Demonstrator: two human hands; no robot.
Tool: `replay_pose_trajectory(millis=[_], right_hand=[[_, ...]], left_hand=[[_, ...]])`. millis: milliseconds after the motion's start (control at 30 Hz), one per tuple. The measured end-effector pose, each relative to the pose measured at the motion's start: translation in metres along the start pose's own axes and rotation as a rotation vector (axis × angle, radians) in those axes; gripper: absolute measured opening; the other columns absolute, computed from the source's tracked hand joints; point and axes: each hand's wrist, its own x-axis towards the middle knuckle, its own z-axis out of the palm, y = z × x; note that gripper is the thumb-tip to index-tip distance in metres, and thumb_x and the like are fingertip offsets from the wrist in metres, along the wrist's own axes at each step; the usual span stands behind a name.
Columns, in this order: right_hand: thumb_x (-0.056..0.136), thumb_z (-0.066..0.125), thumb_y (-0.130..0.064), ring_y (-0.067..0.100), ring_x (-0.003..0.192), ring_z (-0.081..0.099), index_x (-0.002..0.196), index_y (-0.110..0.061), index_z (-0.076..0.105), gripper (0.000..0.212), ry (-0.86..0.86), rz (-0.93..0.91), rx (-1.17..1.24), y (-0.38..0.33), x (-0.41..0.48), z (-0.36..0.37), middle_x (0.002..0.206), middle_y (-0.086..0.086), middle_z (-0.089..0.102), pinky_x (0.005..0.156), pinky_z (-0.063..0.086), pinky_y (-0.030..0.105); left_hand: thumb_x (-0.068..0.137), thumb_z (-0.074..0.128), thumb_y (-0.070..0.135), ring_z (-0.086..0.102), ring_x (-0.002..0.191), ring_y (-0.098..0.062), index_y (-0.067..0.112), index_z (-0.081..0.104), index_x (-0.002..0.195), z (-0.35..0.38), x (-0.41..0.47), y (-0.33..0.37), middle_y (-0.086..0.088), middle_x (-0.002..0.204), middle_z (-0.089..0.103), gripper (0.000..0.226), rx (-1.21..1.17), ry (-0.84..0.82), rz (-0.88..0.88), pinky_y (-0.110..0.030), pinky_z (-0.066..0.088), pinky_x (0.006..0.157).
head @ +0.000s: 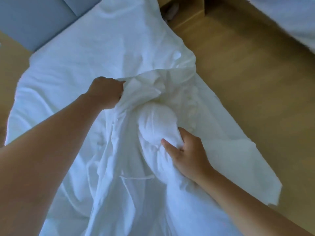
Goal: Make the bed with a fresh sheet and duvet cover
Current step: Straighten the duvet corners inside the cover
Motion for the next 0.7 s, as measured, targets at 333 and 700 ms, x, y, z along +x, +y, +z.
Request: replay_pose_trajectory(millis=[333,700], right_hand=[[0.064,0.049,-0.019,0.025,0.055,0.052,0.067,-0.02,0.042,0.008,0.144,-0.449,-0.46,-0.007,0.06,0.205,0.057,-0.003,0.049,0.064,0.027,0.035],[0.067,0.047,-0.005,0.026,0.063,0.049,0.083,-0.018,0.039,0.022,0.263,-0.663,-0.763,0.014,0.132,0.274,0.062,0.003,0.053,0.065,0.032,0.035]], left_hand=[[0.095,0.048,0.042,0.048,0.071,-0.009,0.019,0.052,0.081,0.119,0.001,-0.029,0.006,0.077,0.052,0.028,-1.57,-0.069,-0.222,-0.022,0.037,0.067],[0.088,0.06,0.033,0.044,0.062,-0.013,0.014,0.051,0.071,0.203,0.053,-0.044,0.004,0.064,0.048,0.027,-1.753,0.102,-0.406,-0.027,0.036,0.06]])
